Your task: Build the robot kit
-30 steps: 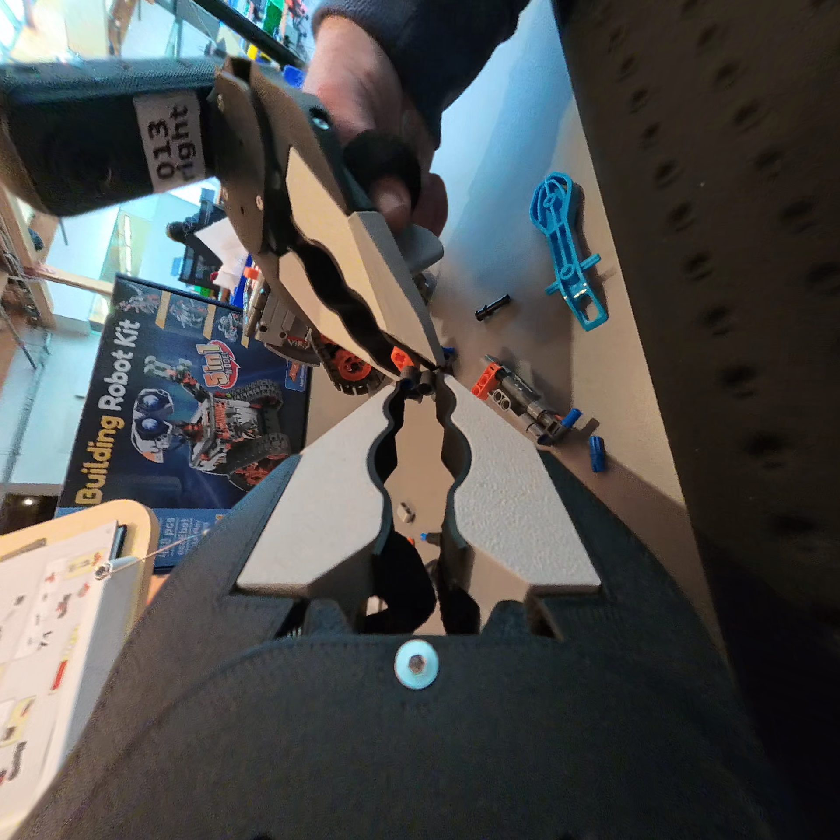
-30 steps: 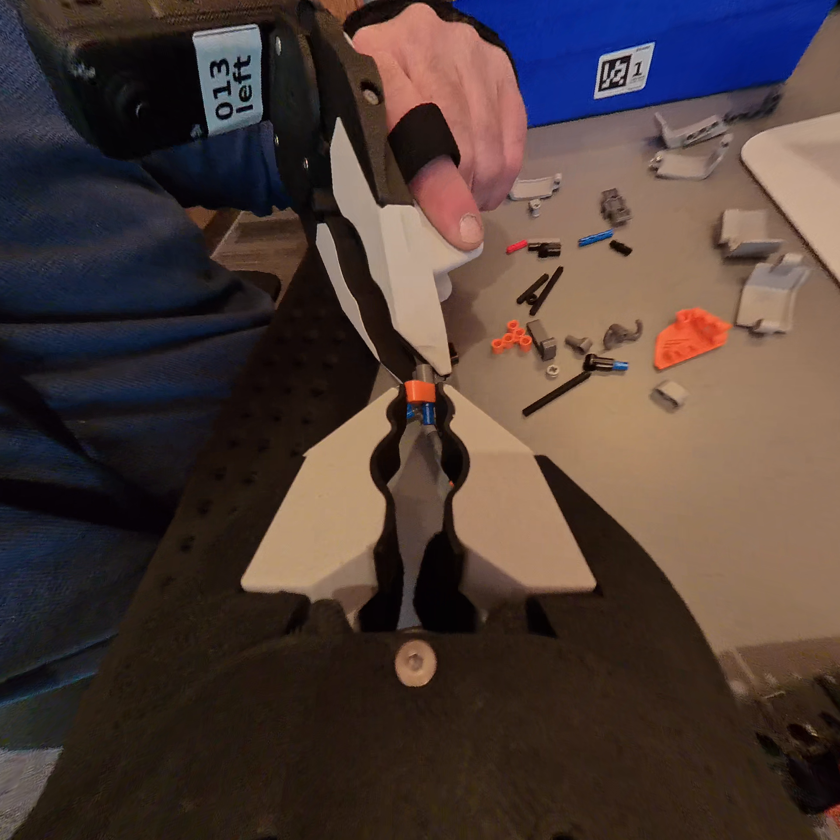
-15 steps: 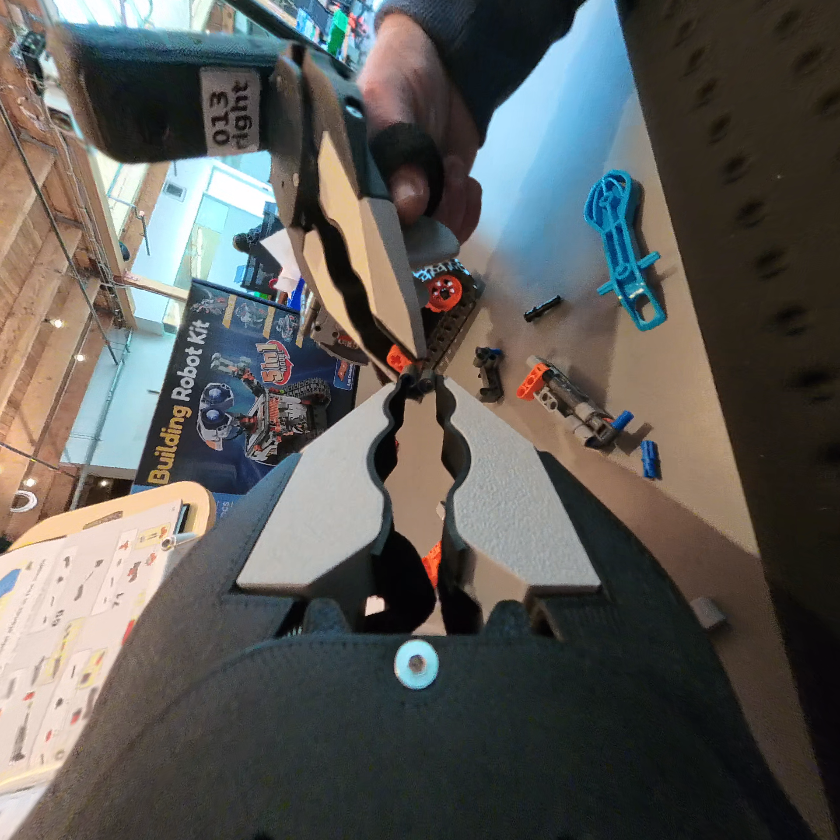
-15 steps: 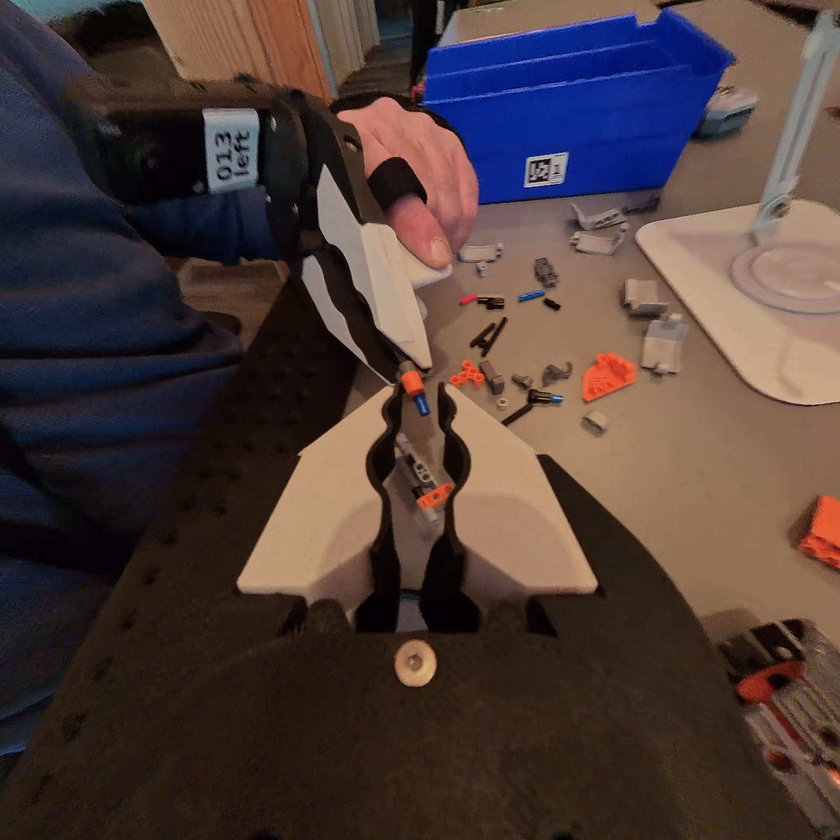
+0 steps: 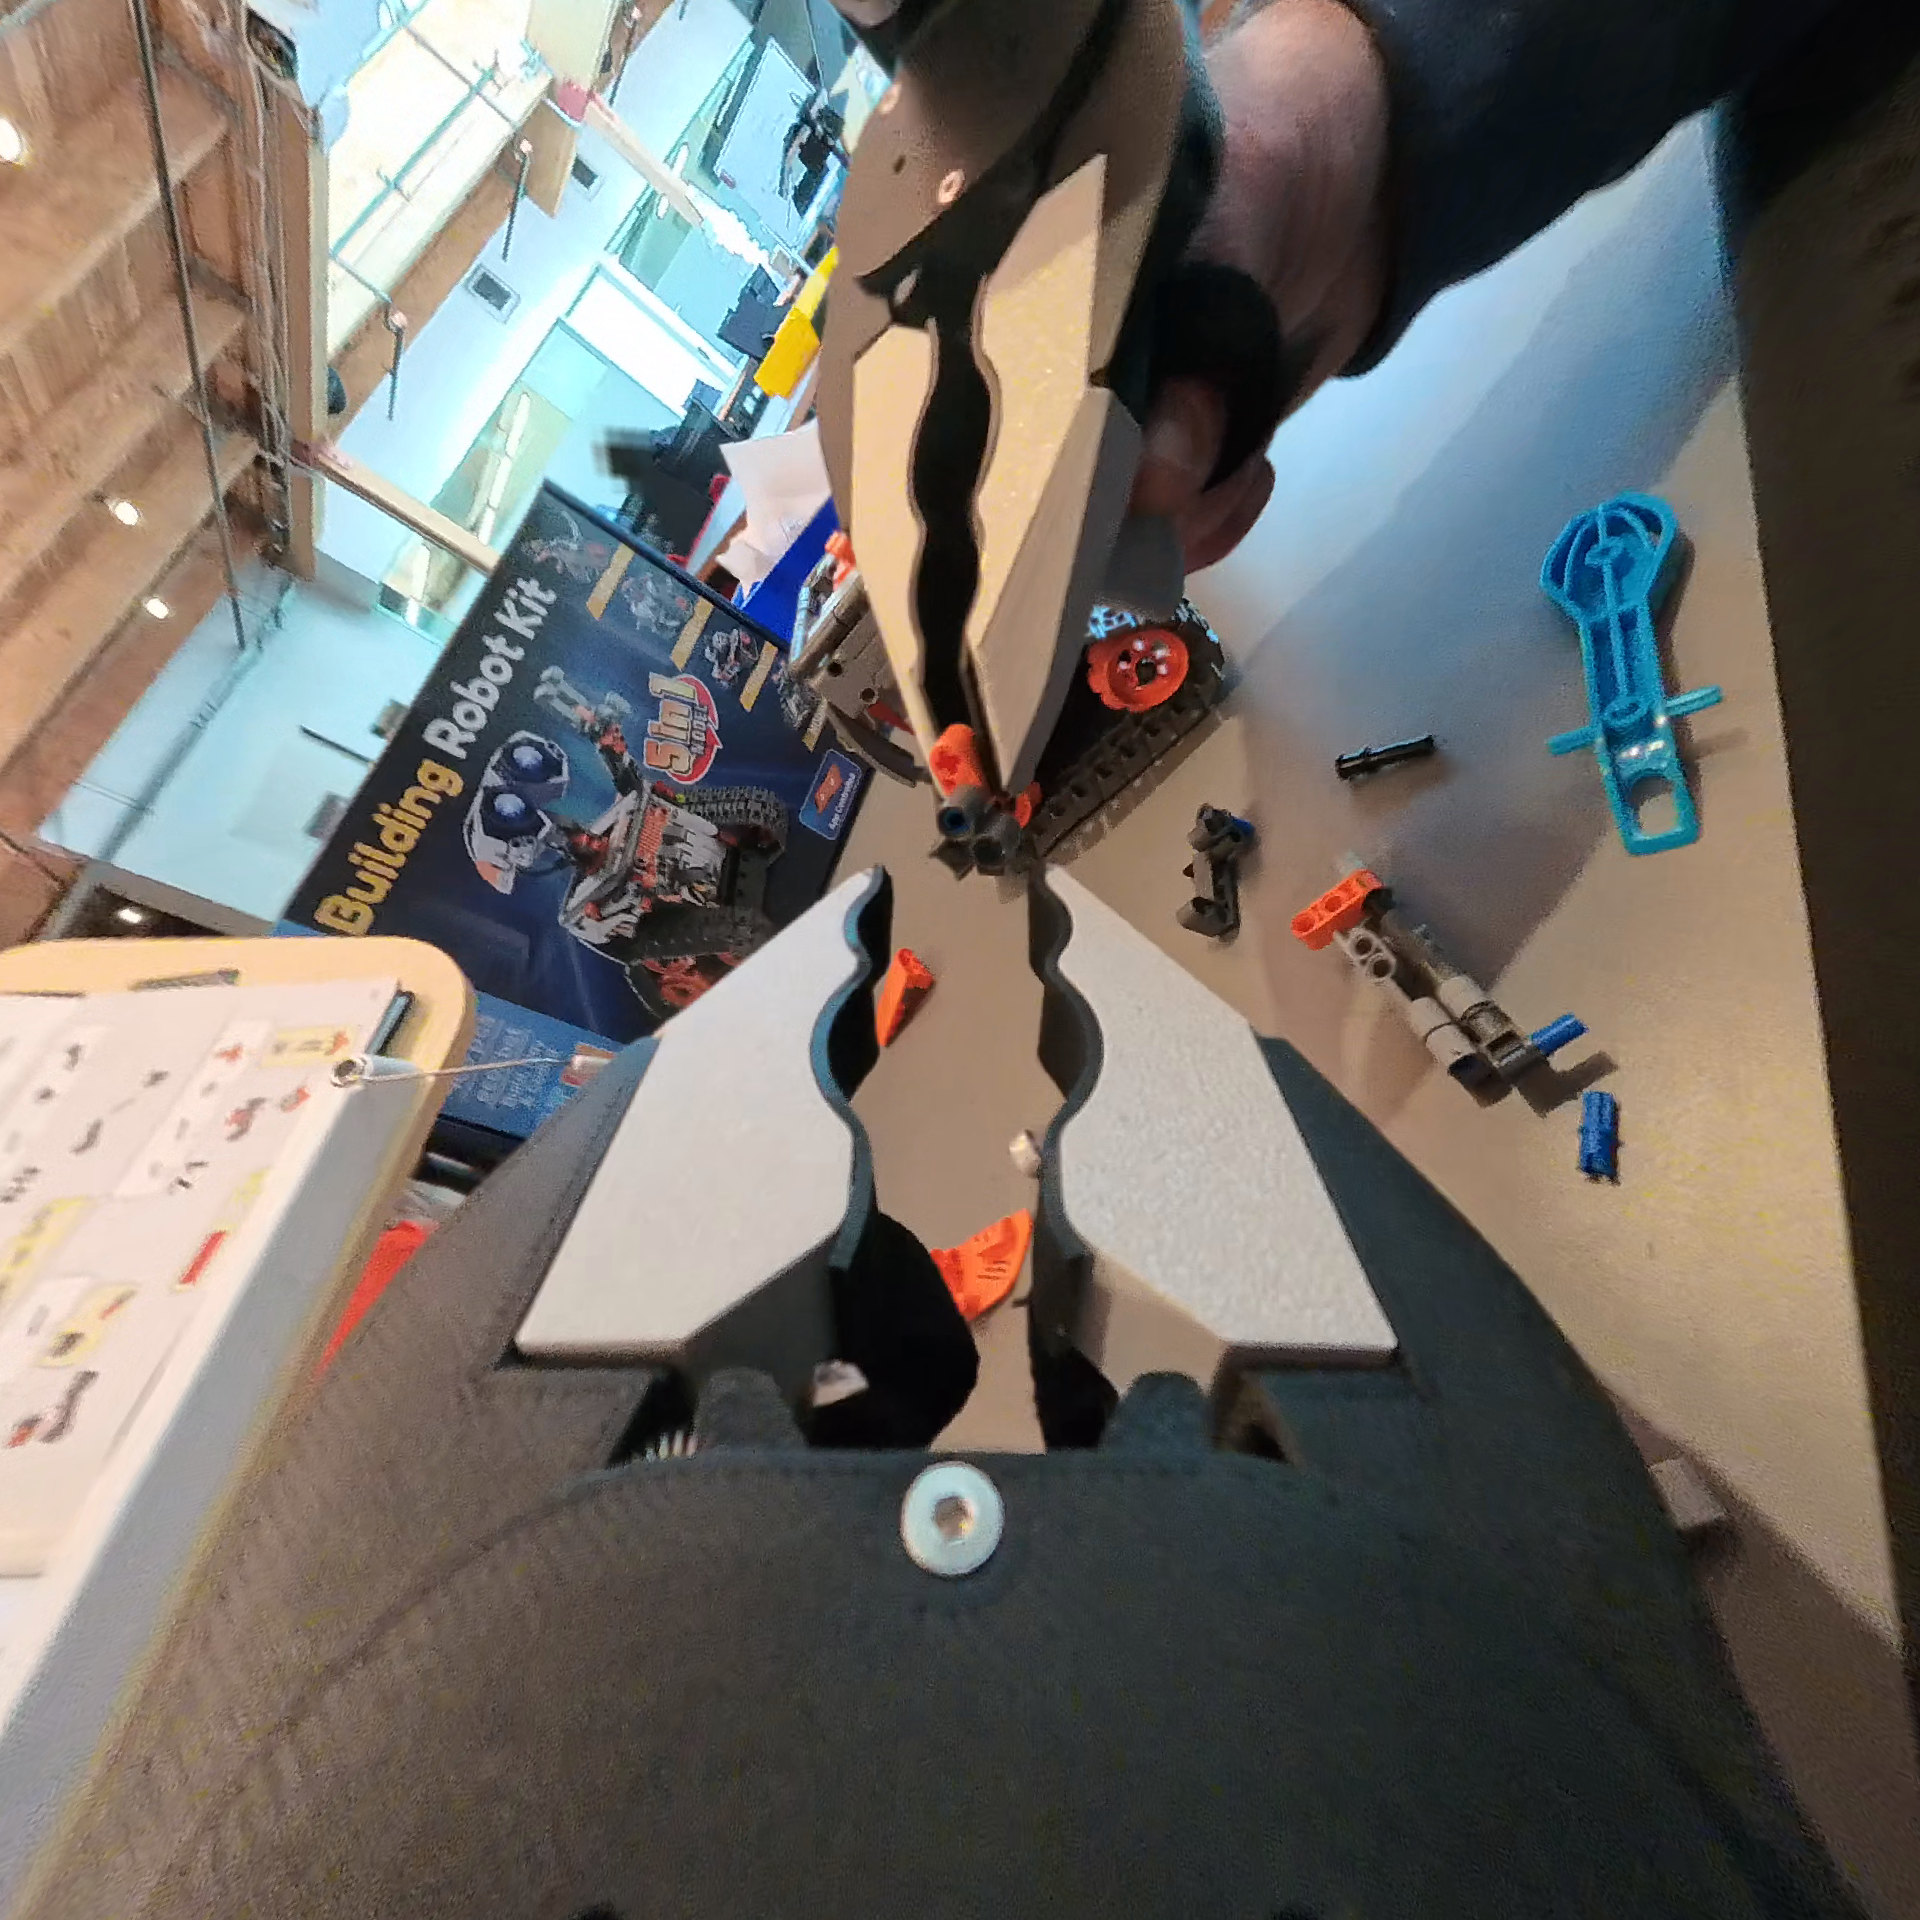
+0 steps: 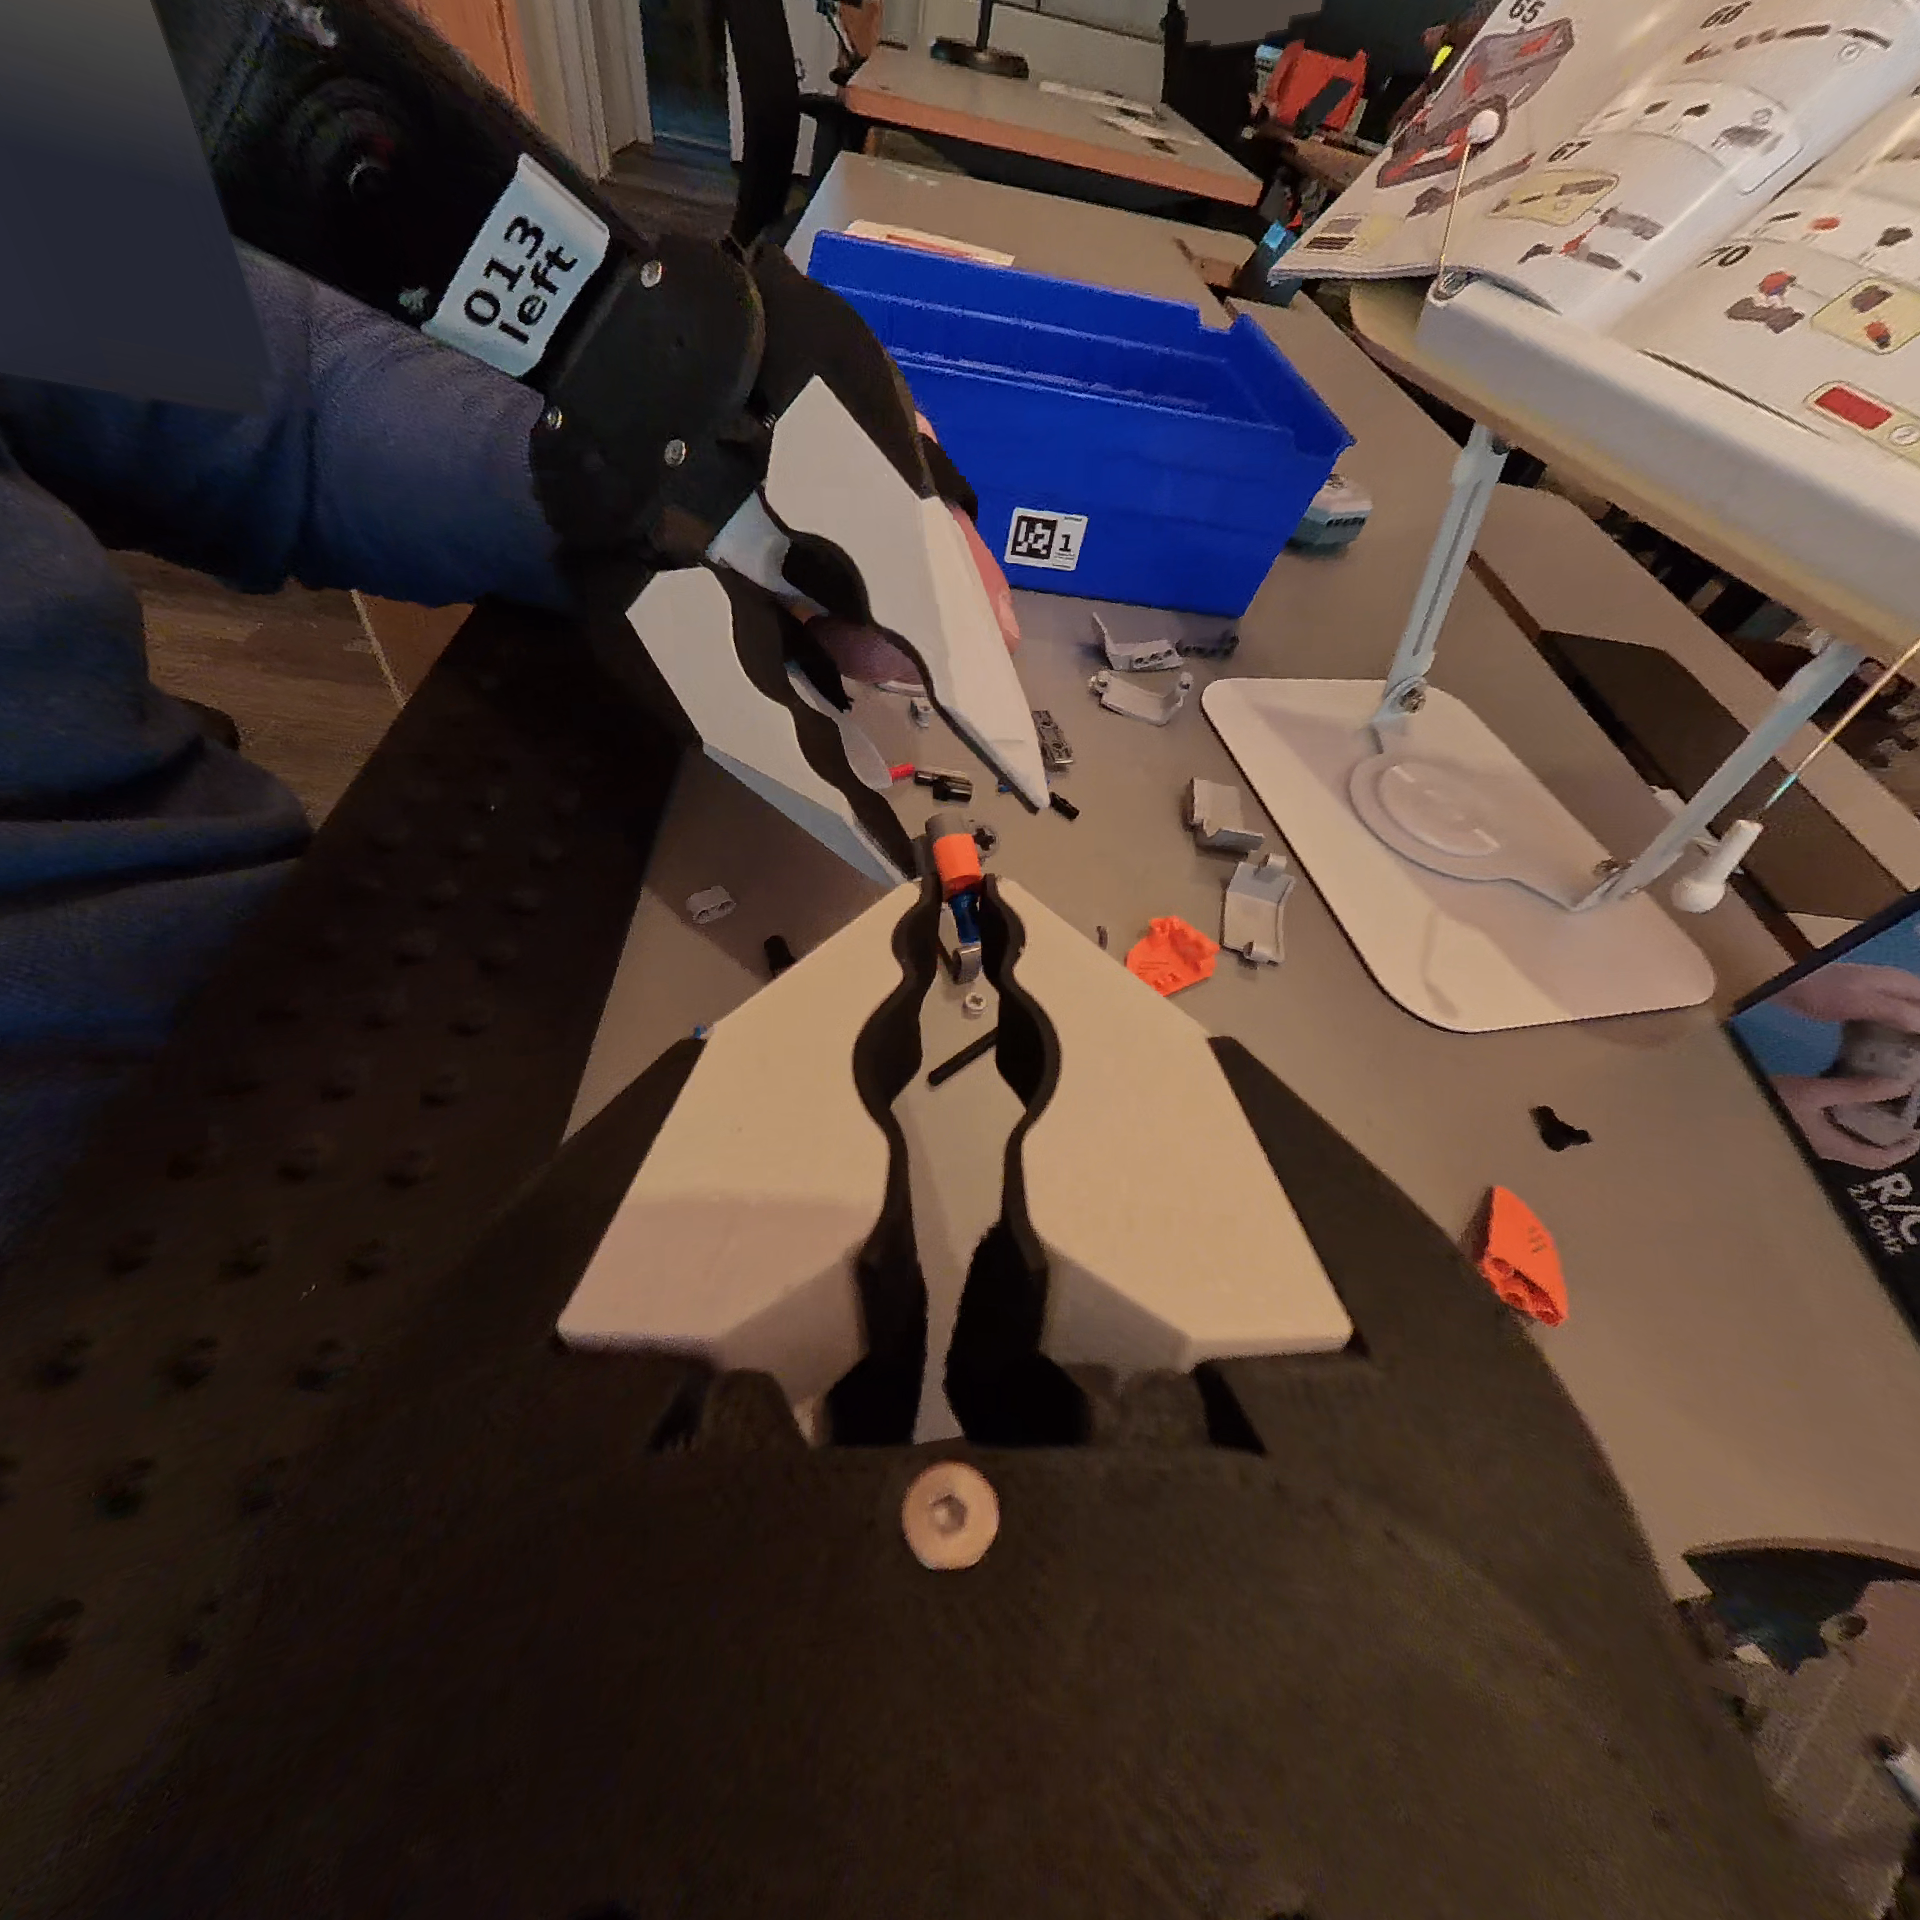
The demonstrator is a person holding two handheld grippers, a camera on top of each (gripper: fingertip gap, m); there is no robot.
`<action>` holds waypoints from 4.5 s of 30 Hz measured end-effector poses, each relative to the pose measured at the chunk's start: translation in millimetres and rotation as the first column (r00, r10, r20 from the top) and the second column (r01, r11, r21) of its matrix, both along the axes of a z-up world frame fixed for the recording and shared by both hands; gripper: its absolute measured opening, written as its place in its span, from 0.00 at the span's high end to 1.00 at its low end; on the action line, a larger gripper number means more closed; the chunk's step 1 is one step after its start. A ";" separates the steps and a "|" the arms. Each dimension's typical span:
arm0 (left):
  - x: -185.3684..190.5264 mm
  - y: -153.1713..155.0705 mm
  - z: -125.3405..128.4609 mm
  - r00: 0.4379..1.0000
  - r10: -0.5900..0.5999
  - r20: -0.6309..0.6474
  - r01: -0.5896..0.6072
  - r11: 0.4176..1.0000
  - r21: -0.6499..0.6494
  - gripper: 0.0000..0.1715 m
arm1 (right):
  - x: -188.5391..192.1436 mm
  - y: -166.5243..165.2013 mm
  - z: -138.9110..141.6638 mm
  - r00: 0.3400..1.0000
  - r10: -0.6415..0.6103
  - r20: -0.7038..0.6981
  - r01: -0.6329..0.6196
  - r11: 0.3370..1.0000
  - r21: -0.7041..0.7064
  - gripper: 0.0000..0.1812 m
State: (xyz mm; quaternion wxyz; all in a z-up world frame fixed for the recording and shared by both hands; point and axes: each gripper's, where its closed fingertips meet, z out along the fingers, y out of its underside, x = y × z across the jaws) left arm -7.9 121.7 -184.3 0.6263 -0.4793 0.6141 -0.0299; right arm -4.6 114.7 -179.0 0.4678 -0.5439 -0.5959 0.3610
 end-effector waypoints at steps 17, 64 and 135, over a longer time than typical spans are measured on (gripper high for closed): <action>-5.8 2.9 11.8 0.990 -0.003 0.144 0.031 0.981 -0.191 0.88 | 4.7 4.5 21.8 0.987 0.007 -0.162 -0.018 0.998 -0.068 0.97; -211.1 23.7 32.4 0.781 0.520 -0.347 -0.604 0.771 -0.204 0.87 | 22.3 26.8 5.4 0.992 -0.040 -0.116 0.025 0.992 -0.126 0.97; -21.8 -63.6 -110.9 0.893 -0.234 -0.383 -0.057 0.787 -0.615 1.00 | 64.8 -24.4 88.7 0.706 0.195 -0.681 -0.472 0.847 -0.247 0.97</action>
